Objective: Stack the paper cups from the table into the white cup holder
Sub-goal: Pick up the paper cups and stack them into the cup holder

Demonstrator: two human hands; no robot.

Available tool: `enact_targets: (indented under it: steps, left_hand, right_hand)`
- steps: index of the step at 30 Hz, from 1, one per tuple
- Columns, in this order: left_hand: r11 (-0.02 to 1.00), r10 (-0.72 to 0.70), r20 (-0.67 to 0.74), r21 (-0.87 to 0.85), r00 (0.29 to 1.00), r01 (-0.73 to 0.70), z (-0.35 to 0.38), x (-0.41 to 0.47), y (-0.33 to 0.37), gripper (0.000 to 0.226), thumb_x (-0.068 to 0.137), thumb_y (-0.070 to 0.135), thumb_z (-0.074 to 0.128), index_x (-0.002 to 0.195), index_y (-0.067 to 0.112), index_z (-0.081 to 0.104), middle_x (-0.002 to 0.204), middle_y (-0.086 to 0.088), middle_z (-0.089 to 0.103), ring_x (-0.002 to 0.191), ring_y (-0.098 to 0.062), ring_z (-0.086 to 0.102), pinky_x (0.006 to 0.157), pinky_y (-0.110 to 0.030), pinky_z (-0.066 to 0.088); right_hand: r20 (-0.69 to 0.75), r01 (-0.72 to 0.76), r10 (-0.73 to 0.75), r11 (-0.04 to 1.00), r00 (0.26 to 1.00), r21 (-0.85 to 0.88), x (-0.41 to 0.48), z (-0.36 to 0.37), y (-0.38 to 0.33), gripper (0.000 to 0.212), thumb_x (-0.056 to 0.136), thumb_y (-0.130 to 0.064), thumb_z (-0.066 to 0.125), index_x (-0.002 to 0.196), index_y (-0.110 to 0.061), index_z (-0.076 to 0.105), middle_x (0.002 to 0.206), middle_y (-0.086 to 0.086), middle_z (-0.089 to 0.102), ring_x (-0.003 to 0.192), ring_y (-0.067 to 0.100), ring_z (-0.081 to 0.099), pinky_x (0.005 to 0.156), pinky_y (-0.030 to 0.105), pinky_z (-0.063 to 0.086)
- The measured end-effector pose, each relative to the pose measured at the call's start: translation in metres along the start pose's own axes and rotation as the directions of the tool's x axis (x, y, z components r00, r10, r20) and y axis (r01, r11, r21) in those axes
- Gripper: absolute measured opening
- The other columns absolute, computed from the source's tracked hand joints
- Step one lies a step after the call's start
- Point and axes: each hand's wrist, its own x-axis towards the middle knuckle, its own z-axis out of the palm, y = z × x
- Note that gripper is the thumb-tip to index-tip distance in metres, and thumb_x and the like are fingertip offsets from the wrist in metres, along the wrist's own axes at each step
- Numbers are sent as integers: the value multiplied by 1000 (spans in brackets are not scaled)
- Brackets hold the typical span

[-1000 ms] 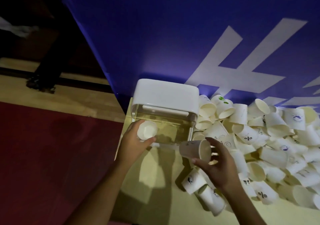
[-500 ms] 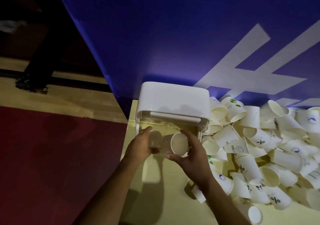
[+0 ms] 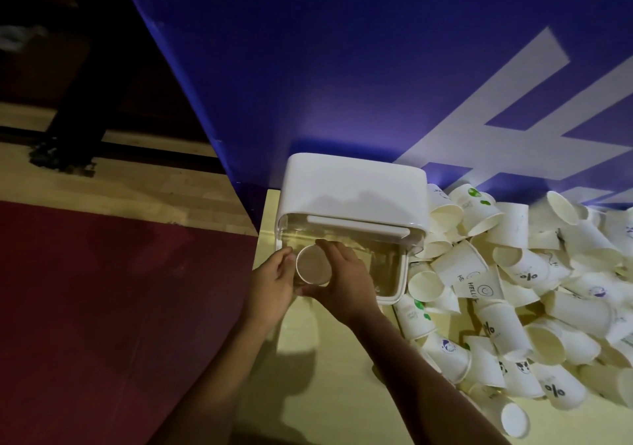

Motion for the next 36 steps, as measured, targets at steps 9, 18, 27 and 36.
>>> enact_targets:
  steps: [9,18,27,36]
  left_hand:
    - [971,84,27,224,996,-88,5,3,-7,28,102,9,57,123,18,74,97,11,75,82,2,68,69,-5,46]
    - [942,161,-36,304,986,-142,7,-5,-8,43,97,5,63,137,20,65,113,4,75,96,-8,70,80,-17,55]
    - [888,291,-23,378,956,-262,47,-78,37,31,91,13,72,123,14,68,122,-3,70,106,-22,67,86,-24,45]
    - [566,537,364,513,761,-645,202,-55,162,60,90,32,73,145,22,51,150,0,50,134,-21,51,101,-33,48]
  right_hand:
    - [184,-89,78,994,980,56,2,13,19,95,80,-55,79,157,-28,32,158,-8,42,137,18,47,106,34,45]
    - [308,-101,41,979,950,179,7,12,17,92,88,-41,76,162,-28,22,166,-4,27,149,17,33,116,28,31]
    - [52,-282,278,932,959,226,-96,-50,60,42,96,-43,65,135,-26,62,130,-10,65,113,5,61,97,23,49]
    - [-98,-402,480,814,872,420,-182,-132,148,12,95,-28,71,106,-29,74,98,-18,74,90,-1,67,73,13,52]
